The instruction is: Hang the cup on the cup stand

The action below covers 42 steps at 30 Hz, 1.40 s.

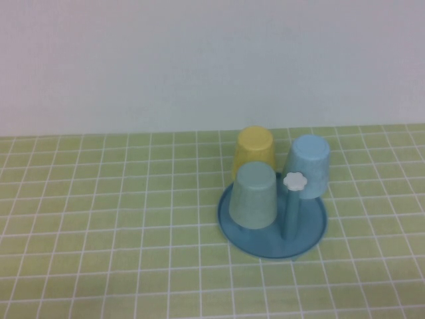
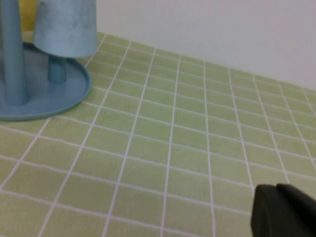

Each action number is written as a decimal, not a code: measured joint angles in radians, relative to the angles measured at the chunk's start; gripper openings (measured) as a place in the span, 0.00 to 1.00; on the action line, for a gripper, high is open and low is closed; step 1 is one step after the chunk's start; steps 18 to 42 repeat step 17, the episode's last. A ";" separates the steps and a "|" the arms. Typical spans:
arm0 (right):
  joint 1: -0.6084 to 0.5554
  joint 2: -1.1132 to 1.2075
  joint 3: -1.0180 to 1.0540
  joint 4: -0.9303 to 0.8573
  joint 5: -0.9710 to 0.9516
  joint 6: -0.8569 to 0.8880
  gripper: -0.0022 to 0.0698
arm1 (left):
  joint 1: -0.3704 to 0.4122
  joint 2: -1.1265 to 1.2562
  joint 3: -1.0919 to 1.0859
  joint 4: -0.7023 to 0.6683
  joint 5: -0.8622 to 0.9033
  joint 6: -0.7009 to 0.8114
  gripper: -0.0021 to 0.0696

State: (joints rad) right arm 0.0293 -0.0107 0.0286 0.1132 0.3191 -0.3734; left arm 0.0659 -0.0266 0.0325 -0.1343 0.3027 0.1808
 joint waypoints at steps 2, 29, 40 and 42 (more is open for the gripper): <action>0.000 0.000 0.000 0.000 0.014 0.012 0.03 | 0.000 0.000 0.000 0.000 0.000 0.000 0.03; 0.000 0.000 -0.002 0.000 0.033 0.085 0.03 | 0.000 0.000 0.000 0.000 0.000 -0.002 0.03; 0.000 0.000 -0.002 0.000 0.033 0.085 0.03 | 0.000 0.000 0.000 0.000 0.000 -0.002 0.03; 0.000 0.000 -0.002 0.000 0.033 0.085 0.03 | 0.000 0.000 0.000 0.000 0.000 -0.002 0.03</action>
